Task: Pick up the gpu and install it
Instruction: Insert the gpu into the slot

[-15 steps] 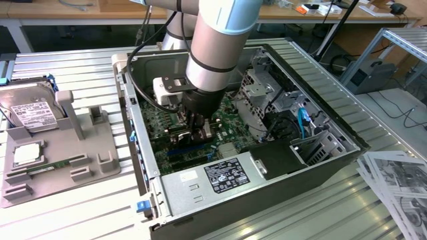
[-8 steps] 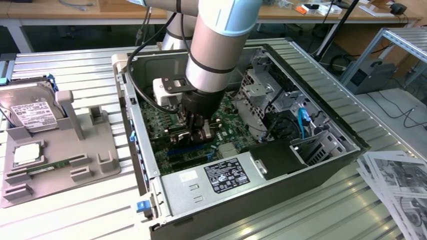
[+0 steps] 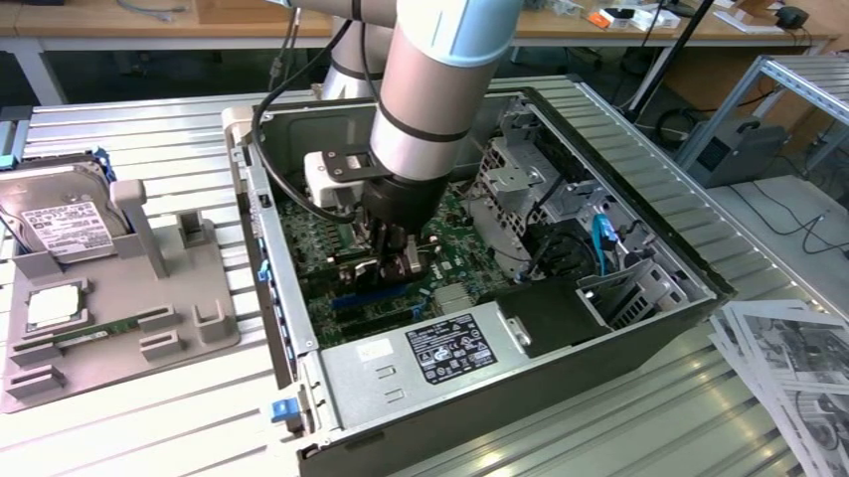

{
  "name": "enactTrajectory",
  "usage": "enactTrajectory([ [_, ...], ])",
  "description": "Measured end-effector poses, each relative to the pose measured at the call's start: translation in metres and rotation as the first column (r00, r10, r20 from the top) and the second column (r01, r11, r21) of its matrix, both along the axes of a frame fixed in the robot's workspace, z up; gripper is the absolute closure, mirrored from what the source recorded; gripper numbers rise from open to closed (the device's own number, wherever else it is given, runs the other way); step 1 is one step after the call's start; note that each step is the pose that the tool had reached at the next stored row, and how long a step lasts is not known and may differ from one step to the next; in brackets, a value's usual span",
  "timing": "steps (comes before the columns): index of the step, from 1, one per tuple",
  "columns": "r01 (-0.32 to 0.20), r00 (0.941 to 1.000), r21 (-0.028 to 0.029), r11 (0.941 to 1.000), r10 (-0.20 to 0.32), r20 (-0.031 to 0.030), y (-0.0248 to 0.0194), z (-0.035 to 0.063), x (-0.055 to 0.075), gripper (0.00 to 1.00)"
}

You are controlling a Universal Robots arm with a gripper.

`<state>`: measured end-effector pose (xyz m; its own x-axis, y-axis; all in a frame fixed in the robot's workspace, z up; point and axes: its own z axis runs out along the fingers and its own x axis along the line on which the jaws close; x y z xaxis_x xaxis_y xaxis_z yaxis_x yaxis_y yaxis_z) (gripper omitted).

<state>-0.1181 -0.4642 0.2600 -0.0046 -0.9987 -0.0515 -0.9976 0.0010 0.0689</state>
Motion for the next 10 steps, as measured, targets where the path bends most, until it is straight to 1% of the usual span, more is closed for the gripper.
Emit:
enactTrajectory([
  [10, 0.000, 1.0000, -0.0005, 1.0000, 0.000, -0.0003, 0.0000, 0.0003, 0.0000, 0.73],
])
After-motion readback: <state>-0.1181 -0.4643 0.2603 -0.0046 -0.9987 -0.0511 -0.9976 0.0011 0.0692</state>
